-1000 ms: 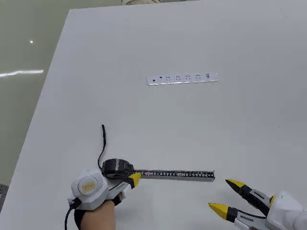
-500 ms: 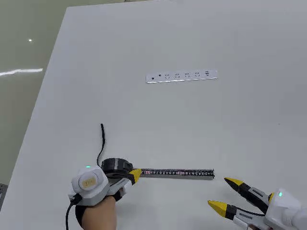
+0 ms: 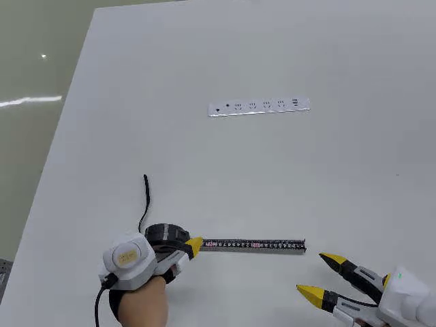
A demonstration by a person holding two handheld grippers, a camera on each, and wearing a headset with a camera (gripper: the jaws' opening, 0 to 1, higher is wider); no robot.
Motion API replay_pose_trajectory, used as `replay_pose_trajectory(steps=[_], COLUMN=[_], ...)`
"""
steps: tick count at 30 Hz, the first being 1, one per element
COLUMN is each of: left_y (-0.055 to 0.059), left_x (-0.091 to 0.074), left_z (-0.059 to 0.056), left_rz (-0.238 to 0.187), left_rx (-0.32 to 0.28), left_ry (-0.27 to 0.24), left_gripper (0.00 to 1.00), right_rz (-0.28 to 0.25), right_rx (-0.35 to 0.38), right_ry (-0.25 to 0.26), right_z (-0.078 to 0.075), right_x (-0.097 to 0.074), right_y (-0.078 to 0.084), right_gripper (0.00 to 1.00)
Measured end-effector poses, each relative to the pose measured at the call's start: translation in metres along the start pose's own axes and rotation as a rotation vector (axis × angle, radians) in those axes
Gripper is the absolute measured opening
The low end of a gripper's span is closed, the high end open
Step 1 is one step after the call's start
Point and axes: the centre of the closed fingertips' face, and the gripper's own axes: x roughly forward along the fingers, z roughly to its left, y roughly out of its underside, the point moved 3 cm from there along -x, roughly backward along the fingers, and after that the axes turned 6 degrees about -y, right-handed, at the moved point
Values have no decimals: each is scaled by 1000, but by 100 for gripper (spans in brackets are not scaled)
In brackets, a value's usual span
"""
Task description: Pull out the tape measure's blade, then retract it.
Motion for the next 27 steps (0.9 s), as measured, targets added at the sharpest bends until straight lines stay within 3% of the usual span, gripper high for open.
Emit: replay_pose_trajectory(steps=[15, 27], left_y=[-2, -4], left_x=[2, 5], left_z=[1, 4], left_rz=[-11, -19], left_rx=[-46, -82], left_ry=[-53, -124], left_gripper=[79, 75], right_rz=[23, 34], right_rx=[-19, -34], right_ry=[-11, -15], right_z=[-2, -12], right_x=[1, 3], right_y=[2, -3], right_gripper=[56, 55])
